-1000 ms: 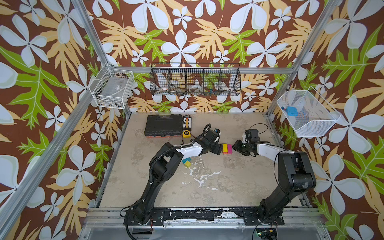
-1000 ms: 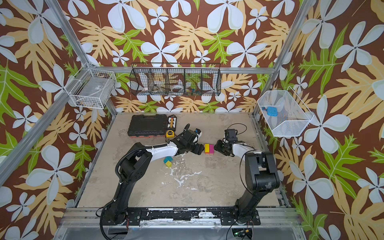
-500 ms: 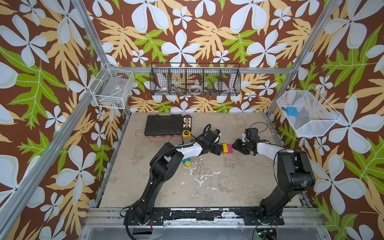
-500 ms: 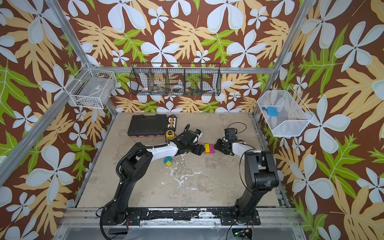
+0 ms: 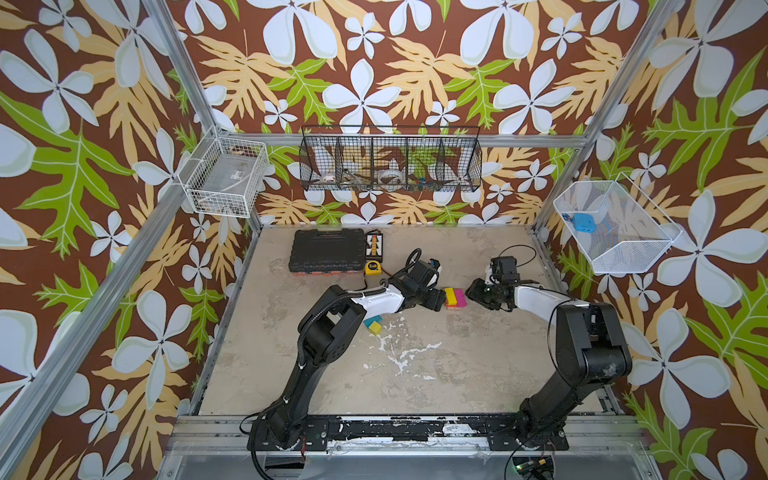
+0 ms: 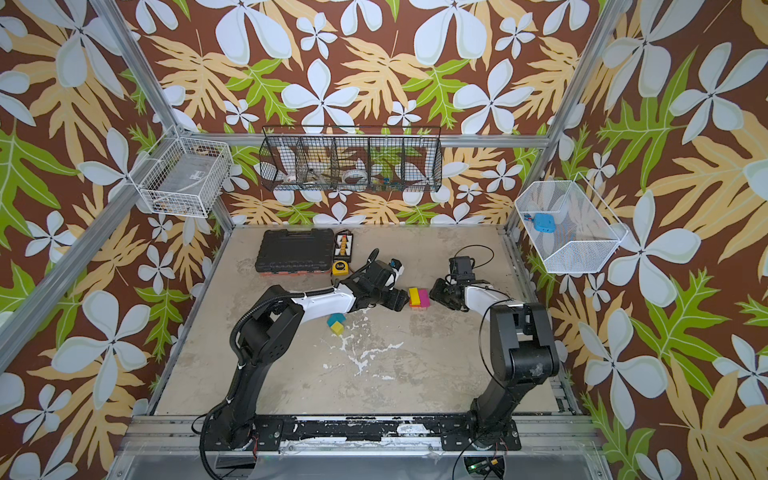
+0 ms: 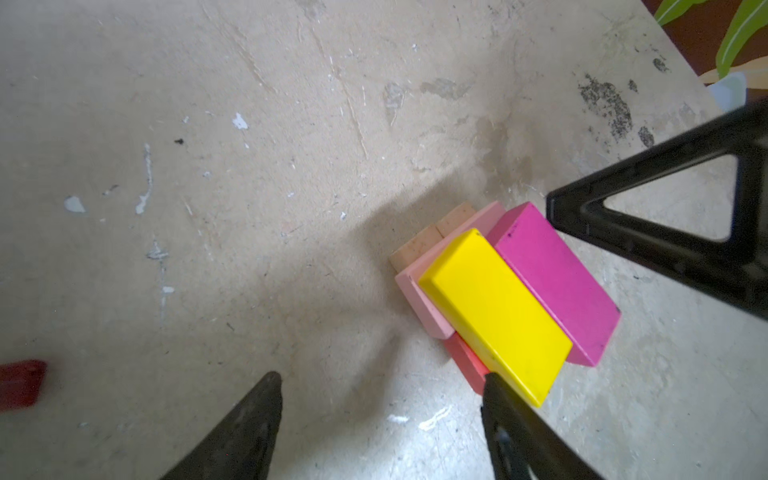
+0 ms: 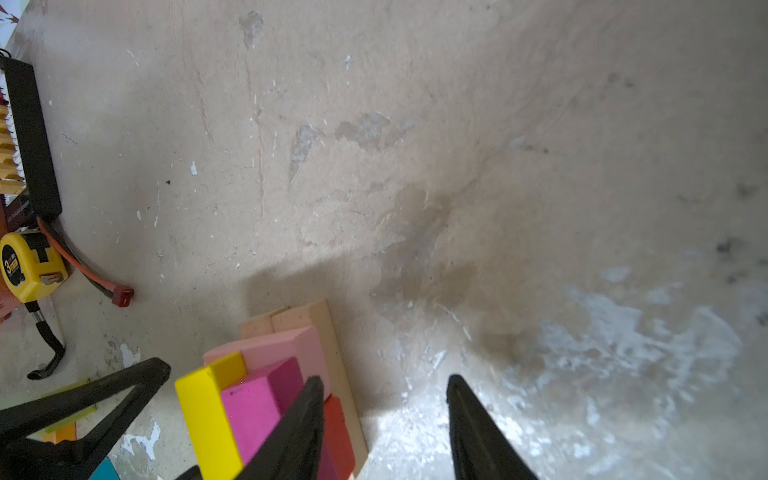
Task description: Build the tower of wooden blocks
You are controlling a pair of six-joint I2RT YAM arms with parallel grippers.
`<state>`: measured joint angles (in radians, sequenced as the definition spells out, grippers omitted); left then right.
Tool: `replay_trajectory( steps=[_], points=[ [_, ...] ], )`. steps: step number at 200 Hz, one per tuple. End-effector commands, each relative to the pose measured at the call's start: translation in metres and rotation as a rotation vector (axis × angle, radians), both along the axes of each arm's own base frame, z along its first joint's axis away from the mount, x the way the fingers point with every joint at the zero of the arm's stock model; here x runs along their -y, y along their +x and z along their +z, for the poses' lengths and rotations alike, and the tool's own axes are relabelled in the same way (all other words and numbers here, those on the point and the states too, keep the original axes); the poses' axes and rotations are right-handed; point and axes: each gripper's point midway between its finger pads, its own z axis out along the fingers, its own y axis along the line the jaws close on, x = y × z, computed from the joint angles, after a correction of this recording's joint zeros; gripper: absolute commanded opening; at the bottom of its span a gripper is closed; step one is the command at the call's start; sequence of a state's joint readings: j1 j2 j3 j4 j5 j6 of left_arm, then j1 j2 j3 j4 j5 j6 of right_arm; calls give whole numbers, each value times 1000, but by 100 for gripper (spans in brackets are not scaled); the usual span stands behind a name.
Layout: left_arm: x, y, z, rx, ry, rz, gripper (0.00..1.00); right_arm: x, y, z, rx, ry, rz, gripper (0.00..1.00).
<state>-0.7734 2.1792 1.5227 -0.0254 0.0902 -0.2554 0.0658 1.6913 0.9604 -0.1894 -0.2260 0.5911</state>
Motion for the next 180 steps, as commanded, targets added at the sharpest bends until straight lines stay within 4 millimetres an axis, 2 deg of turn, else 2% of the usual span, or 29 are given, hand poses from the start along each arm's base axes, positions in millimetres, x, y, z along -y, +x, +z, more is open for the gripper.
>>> replay_trajectory(
  steps=[1, 46, 67, 87, 114, 144, 180],
  points=[
    [-1, 3, 14, 42, -8, 1, 77, 9, -9, 10, 18, -39, -34, 49],
    [-5, 0, 40, 88, -47, 0, 78, 17, -44, 39, 87, -52, -69, 49],
    [-9, 9, 41, 106, -45, 22, 80, 17, -65, 37, 107, -55, -54, 48],
    [-12, 25, 37, 90, -51, 51, 79, 13, -79, 25, 107, -55, -29, 49],
    [-17, 42, 28, 90, -21, 83, 78, 5, -80, 11, 75, -59, 17, 40],
    [-20, 47, 18, 83, -5, 86, 78, -4, -75, 3, 61, -42, 60, 41],
    [-11, 52, 14, 74, -6, 62, 78, -15, -69, 3, 56, -50, 100, 40]
  ],
)
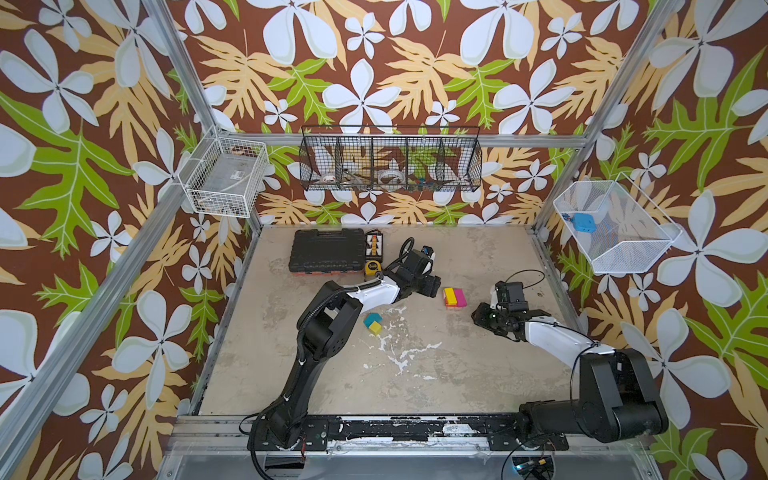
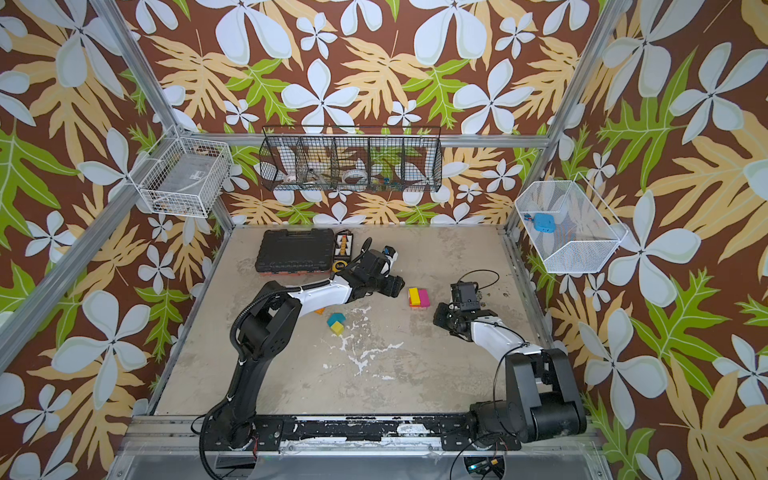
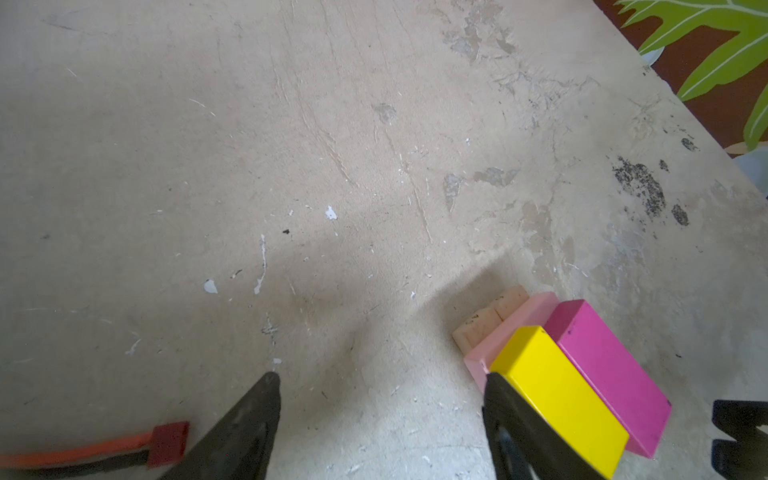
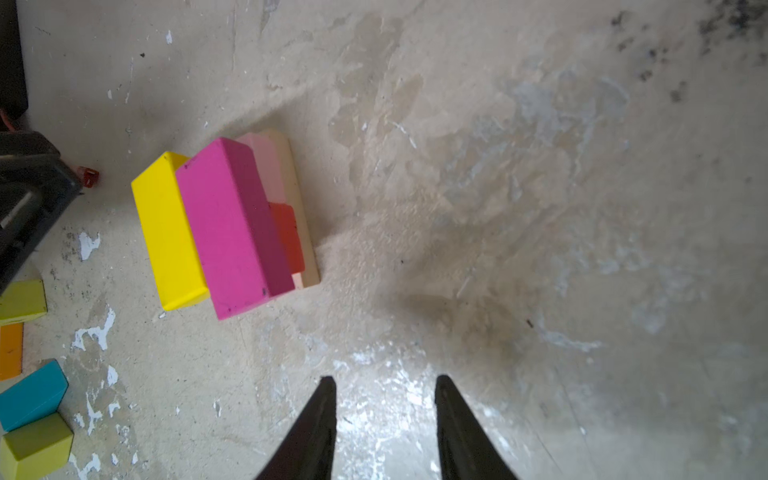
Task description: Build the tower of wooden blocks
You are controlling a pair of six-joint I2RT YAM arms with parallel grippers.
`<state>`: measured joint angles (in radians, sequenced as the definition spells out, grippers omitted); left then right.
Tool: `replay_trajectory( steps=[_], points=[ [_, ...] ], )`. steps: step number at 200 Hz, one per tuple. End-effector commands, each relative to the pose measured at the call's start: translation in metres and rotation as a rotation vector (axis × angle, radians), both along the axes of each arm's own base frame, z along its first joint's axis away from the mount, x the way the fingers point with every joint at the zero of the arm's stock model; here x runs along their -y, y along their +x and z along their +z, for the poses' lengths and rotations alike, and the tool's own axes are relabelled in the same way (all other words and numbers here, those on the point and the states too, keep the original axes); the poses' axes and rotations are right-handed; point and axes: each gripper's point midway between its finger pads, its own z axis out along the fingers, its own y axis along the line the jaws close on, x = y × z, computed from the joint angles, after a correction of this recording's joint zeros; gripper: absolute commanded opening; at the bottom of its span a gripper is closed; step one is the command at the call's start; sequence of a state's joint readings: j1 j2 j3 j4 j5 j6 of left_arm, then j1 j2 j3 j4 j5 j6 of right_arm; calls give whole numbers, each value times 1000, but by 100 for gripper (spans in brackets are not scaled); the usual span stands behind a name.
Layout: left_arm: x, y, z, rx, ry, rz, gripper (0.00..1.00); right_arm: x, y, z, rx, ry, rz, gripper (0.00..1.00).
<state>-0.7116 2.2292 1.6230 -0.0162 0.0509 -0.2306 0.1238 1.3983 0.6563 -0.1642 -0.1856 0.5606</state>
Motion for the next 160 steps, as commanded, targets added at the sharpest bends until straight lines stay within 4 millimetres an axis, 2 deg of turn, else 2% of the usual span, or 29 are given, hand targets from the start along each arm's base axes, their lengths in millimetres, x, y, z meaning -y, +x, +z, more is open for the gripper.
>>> replay_trajectory(
  steps=[1, 30, 160],
  points=[
    [3, 4, -1, -2, 4, -12, 78, -8, 8, 7, 33, -2, 39, 40],
    [6, 6, -8, -15, 17, -18, 78, -11, 13, 12, 52, 3, 50, 42],
    [14, 7, -16, -40, 13, -45, 78, -24, 28, 2, 14, -11, 73, 40]
  ],
)
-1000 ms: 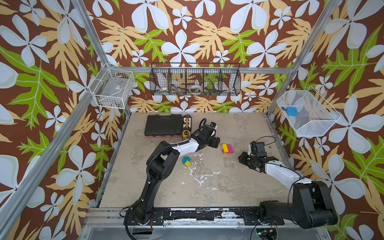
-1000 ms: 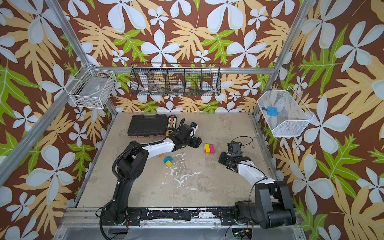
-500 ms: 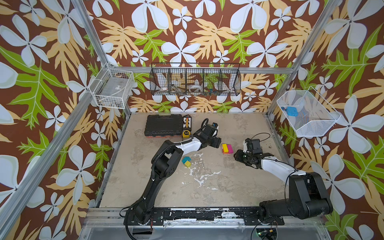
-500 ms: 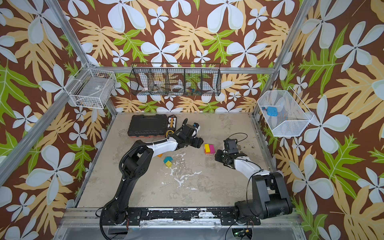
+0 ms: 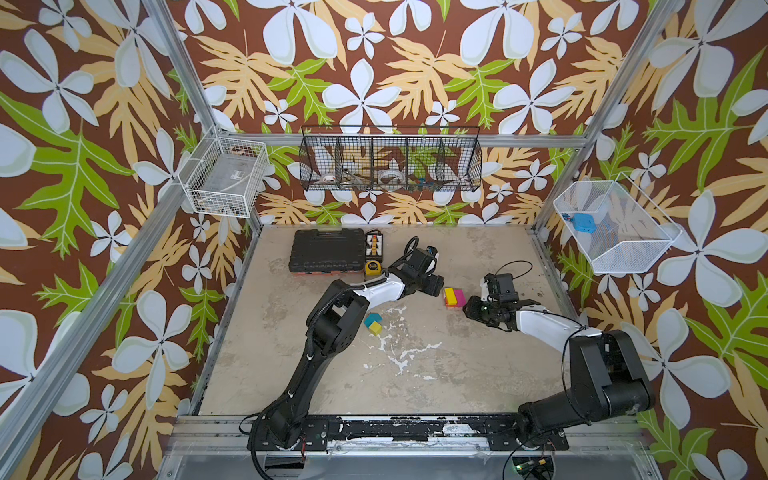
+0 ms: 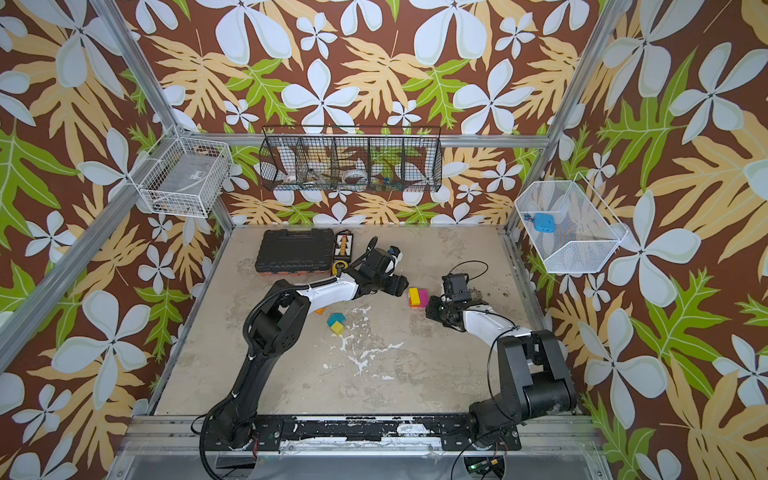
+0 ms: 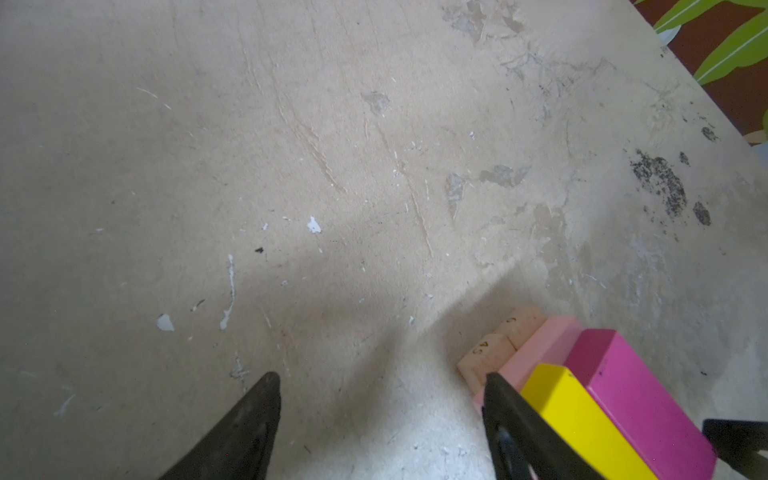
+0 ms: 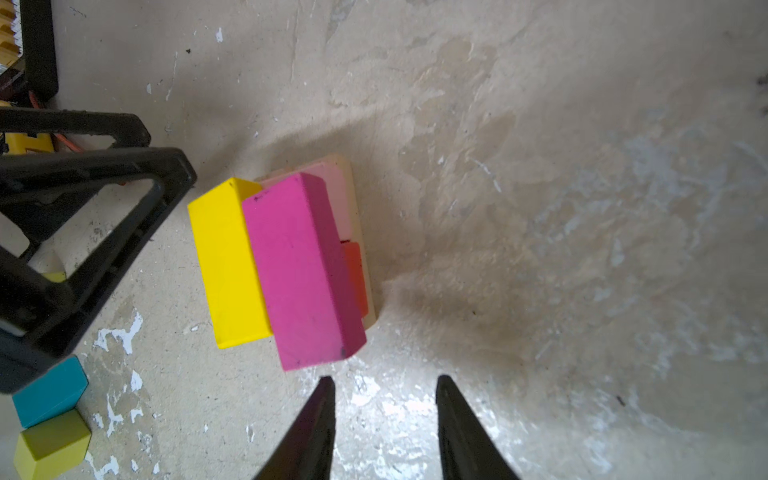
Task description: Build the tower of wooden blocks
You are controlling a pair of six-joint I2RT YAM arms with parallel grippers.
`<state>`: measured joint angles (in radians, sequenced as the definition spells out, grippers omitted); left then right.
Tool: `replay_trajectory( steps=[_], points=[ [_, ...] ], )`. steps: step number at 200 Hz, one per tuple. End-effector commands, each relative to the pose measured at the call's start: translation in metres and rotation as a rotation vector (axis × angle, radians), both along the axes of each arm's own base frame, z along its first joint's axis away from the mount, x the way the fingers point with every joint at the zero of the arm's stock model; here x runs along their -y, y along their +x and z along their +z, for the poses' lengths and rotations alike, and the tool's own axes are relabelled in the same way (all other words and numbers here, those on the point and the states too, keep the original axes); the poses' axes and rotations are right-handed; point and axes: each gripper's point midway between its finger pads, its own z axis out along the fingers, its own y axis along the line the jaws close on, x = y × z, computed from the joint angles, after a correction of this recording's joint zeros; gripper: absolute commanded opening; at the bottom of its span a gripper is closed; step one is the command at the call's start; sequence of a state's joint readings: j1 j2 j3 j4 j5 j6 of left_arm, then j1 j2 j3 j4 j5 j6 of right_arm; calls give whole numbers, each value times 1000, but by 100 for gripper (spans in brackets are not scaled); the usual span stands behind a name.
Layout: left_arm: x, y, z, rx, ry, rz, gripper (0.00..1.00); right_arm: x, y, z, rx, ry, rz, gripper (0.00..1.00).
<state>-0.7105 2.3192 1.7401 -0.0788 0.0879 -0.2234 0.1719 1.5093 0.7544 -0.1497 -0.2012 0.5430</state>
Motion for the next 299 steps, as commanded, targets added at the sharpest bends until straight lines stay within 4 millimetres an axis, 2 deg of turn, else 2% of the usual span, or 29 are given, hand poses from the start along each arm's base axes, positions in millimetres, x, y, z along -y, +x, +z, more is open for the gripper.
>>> replay_trajectory(
  steps=[1, 114, 174, 205, 241, 274, 299],
  points=[
    [0, -1, -1, -2, 4, -14, 78, -1, 4, 1, 10, -15, 2, 40],
    [6, -3, -2, -17, -16, -38, 78, -3, 8, -6, -13, -30, 8, 40],
    [5, -2, -2, -16, -12, -36, 78, -6, 7, -1, -5, -29, 19, 40],
    [5, -3, 0, -13, -17, -39, 78, -1, 5, 10, 24, -48, 3, 40],
    [4, -3, 3, -5, -17, -33, 78, 15, 7, 30, 79, -89, -71, 43],
    [-1, -3, 11, 11, -24, -15, 78, 35, 31, 55, 90, -74, -175, 42],
    [-3, -6, 16, 17, -46, -8, 79, 46, 54, 64, 100, -80, -226, 42]
  ],
)
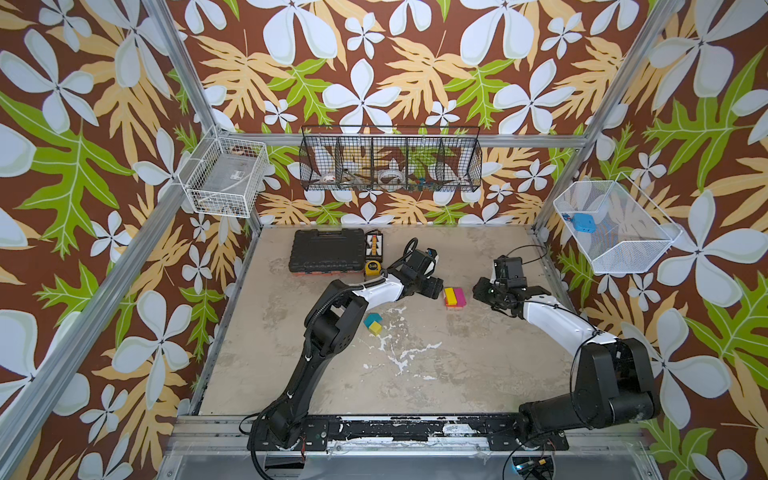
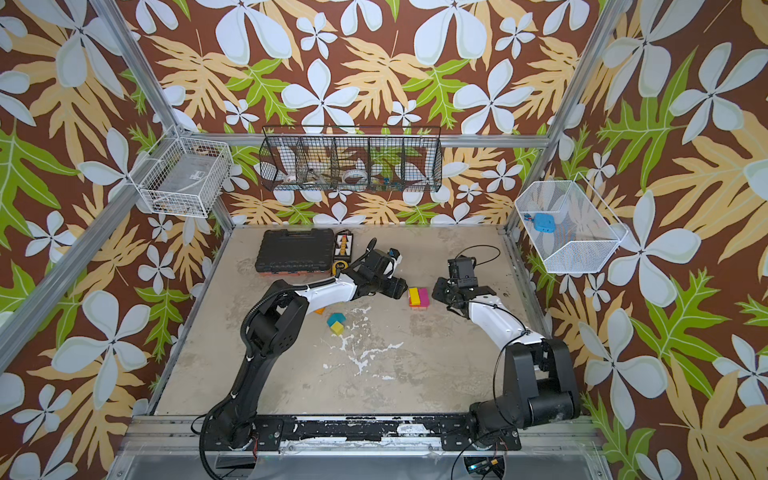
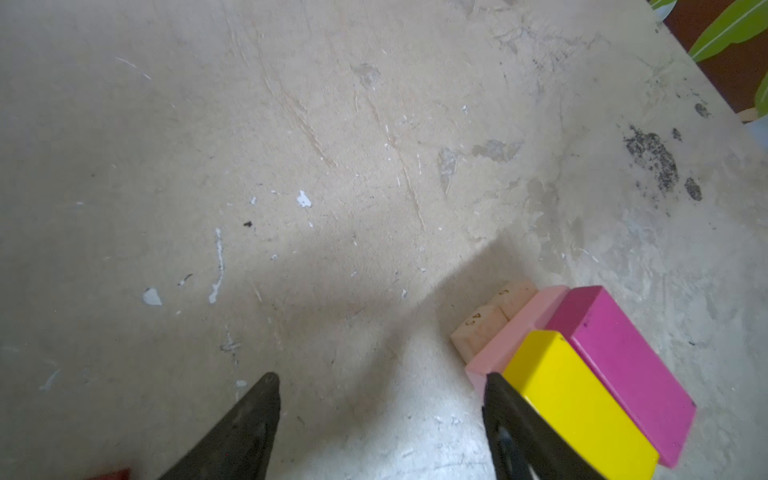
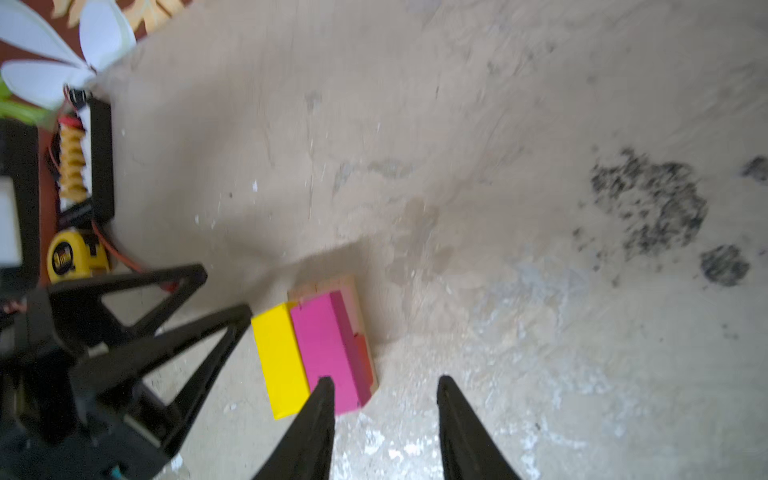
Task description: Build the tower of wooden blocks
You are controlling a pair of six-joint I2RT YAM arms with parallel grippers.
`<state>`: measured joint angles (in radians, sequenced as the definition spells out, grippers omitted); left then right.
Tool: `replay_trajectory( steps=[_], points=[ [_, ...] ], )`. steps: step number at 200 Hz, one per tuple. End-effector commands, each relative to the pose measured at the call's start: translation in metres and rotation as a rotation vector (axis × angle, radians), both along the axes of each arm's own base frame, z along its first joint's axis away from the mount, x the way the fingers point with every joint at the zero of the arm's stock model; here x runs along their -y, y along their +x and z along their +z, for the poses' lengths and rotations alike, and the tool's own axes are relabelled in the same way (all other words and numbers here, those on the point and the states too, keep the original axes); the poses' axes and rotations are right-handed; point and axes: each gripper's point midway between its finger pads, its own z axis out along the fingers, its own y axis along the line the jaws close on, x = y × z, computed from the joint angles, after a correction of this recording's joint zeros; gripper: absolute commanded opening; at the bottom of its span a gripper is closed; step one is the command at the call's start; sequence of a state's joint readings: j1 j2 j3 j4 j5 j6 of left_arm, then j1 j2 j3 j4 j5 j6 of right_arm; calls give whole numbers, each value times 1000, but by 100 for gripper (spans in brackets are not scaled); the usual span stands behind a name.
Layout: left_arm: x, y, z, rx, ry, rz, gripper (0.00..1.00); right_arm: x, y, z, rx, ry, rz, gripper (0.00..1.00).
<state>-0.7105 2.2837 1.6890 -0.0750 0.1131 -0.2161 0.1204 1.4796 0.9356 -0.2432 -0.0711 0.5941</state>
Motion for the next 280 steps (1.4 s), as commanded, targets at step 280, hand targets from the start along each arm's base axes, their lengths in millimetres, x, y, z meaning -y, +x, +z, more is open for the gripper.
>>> replay_trajectory(
  steps=[280],
  points=[
    [12, -4, 3, -30, -91, -20, 78, -17, 32, -53, -135, 15, 76, 37]
  ],
)
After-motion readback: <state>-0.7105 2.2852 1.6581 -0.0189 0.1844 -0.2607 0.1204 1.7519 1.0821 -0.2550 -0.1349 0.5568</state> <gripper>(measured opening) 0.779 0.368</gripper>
